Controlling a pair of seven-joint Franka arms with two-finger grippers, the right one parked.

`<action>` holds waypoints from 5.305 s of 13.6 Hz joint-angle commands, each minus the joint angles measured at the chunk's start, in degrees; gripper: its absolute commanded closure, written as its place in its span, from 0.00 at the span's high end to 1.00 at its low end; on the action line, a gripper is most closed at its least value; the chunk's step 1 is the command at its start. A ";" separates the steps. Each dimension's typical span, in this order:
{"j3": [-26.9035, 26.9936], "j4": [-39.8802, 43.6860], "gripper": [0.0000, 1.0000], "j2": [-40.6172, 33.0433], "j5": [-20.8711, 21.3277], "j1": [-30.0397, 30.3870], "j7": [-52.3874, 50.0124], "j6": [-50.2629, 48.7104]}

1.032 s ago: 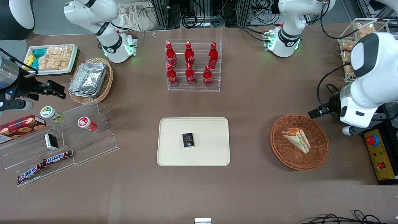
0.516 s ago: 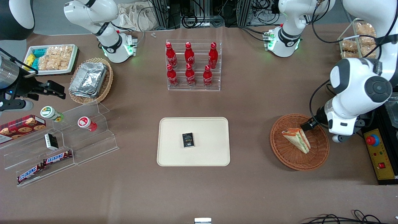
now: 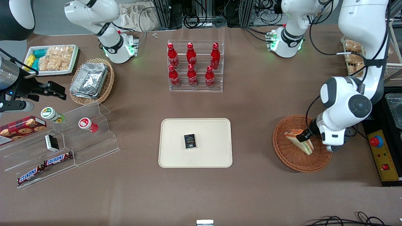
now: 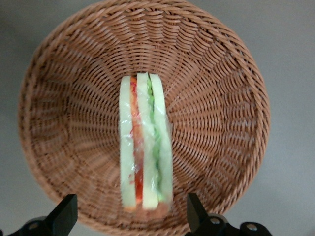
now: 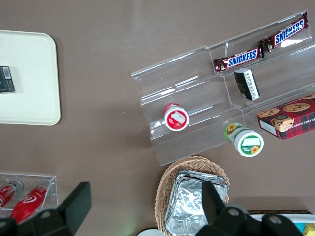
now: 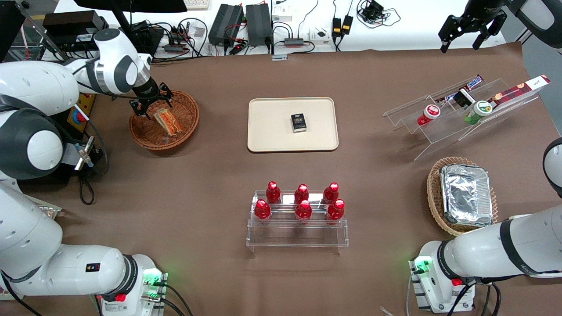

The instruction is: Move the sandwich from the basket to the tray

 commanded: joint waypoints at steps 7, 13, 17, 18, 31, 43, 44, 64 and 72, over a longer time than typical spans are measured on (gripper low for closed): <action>-0.08 -1.48 0.42 3.90 0.71 0.14 -2.09 6.18; -0.08 -1.39 0.00 1.90 0.89 0.23 -1.56 6.19; -0.61 1.67 0.00 -6.18 1.42 -0.29 1.85 -10.74; -0.78 3.25 0.00 -7.51 1.24 -0.64 3.87 -14.78; -20.21 18.21 0.00 0.47 3.34 -7.84 9.77 -24.07; -20.03 23.74 0.00 20.51 23.04 -17.70 -2.35 -2.27; -19.86 23.83 0.00 21.39 23.04 -17.70 -2.35 -1.21; -19.68 38.16 1.00 9.55 11.00 -4.97 16.26 -35.10; -12.84 37.20 1.00 -5.04 2.93 1.02 28.75 -48.47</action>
